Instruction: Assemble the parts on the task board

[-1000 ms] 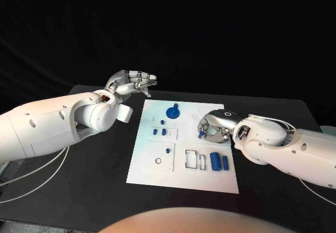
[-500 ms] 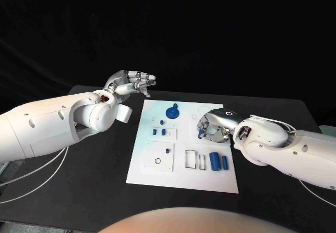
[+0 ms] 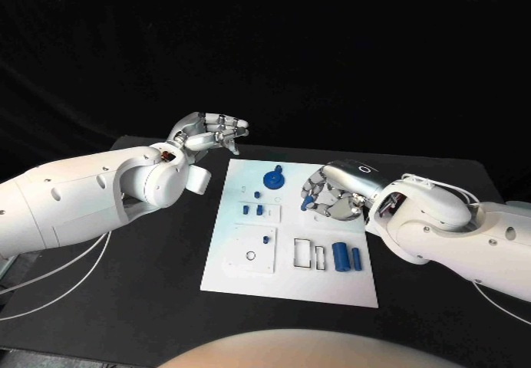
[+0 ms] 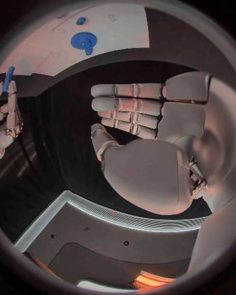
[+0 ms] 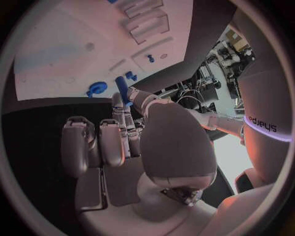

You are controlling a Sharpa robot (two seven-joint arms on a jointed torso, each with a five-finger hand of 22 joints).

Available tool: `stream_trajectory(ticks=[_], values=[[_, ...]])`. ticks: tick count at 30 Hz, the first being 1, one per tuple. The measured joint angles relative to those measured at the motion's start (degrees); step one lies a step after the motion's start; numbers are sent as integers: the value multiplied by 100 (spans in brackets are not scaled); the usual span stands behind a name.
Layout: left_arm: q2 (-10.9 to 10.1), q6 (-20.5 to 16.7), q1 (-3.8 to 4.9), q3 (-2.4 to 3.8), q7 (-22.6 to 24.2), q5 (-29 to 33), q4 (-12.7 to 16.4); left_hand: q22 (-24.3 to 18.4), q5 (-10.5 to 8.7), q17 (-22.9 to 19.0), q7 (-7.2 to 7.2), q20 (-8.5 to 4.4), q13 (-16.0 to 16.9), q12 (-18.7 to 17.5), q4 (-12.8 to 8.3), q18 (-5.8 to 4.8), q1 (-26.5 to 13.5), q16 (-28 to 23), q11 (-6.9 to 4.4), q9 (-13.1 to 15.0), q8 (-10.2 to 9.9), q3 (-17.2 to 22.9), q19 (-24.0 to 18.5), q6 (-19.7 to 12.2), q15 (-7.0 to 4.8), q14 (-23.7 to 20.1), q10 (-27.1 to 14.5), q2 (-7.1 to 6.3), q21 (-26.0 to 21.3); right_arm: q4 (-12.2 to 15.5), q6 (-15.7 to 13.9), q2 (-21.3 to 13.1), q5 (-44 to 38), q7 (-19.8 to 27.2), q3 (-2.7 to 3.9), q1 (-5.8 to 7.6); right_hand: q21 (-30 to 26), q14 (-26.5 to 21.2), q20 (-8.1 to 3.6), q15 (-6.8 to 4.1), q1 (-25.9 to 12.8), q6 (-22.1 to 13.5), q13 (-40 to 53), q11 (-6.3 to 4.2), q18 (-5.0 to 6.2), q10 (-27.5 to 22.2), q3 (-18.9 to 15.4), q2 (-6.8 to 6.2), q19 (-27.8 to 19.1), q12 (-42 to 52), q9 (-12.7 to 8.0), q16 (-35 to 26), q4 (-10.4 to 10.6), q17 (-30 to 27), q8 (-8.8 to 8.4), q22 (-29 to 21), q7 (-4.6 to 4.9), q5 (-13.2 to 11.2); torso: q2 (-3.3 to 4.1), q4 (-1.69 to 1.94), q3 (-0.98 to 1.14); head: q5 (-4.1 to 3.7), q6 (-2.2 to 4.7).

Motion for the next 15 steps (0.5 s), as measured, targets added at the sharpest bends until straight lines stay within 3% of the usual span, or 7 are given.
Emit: stream_trajectory(ticks=[4,15], values=[[20,6,-1,-1,-1,0,-13,0,0,0,0,0,0,0,0,0,0,0,0,0,0,0,0,0,0,0,0,0,0,78,-51,224,54,-1,0,-62,0,0,0,0,0,0,0,0,0,0,0,0,0,0,-6,0,0,0,-1,0,0,0,4,-1,2,41,-10],[108,24,-2,-2,-4,0,-44,-5,0,0,0,0,0,0,0,0,23,0,0,0,0,0,0,0,0,0,0,24,0,-74,-101,991,12,54,-75,-475,0,21,0,-21,-15,0,0,0,11,0,41,-15,0,0,-7,-1,7,-6,-9,-1,0,-11,12,21,-12,94,-19]])
